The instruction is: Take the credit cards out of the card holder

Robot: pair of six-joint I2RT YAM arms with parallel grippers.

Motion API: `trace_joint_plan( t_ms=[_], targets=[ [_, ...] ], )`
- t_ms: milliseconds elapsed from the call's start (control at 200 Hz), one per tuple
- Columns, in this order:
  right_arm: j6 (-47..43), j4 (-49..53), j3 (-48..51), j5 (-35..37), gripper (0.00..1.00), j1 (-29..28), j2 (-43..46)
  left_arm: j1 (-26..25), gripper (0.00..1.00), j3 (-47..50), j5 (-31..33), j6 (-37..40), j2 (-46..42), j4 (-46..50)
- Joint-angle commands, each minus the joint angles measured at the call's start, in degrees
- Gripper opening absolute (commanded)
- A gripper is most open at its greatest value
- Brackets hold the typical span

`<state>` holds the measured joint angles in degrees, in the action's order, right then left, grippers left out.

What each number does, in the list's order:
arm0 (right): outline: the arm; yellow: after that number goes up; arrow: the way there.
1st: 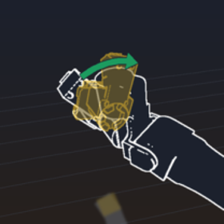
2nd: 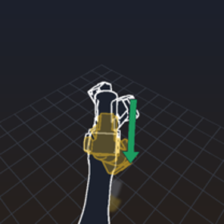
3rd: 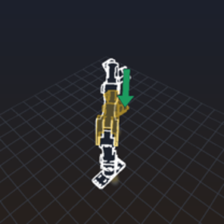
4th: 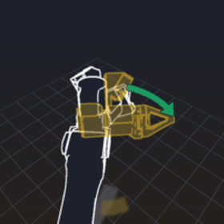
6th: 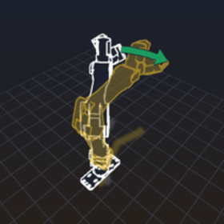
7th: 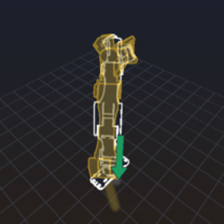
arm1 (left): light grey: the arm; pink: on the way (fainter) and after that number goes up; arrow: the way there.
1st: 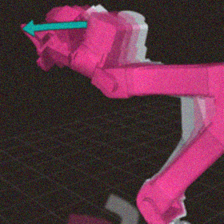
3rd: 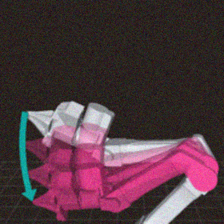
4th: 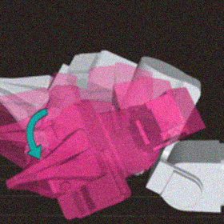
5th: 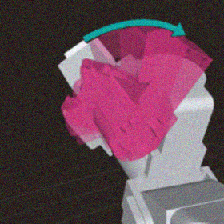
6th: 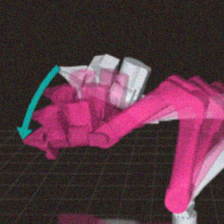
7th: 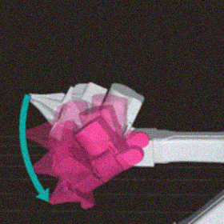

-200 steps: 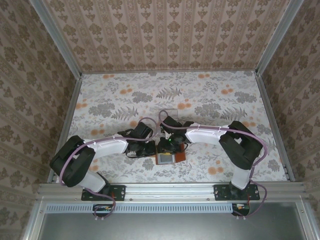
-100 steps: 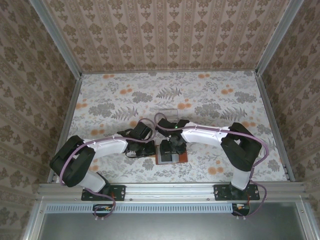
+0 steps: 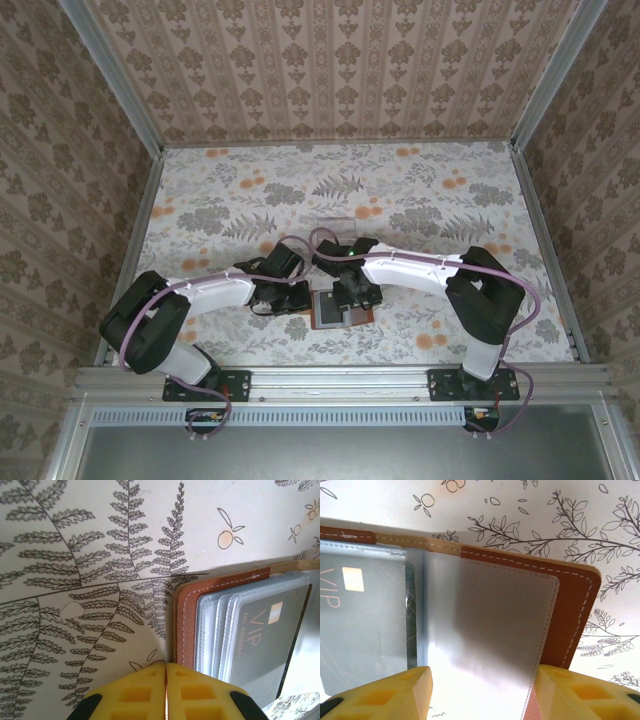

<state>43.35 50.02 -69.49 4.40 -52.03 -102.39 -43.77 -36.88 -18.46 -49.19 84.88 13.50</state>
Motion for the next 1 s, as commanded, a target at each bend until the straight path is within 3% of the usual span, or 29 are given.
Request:
trace_joint_plan(
  t_ms=[0, 535, 765, 995],
  targets=[
    [-0.8, 3.1, 0.0, 3.4, 0.60, -0.3, 0.6, 0.4, 0.08, -0.2, 1.1, 1.6, -0.2, 5.1],
    [-2.0, 3.5, 0.7, 4.6, 0.59, -0.3, 1.4, -1.9, 0.09, -5.7, 1.5, -0.1, -2.7, 6.5],
    [-2.5, 1.1, 1.4, 1.6, 0.43, 0.3, 4.3, -3.2, 0.09, -5.9, 1.0, -0.8, -1.1, 5.1],
    [-2.5, -1.3, 3.2, -0.5, 0.39, 1.1, 3.6, -4.3, 0.09, -6.0, 0.0, -1.2, 2.1, 3.1]
  ],
)
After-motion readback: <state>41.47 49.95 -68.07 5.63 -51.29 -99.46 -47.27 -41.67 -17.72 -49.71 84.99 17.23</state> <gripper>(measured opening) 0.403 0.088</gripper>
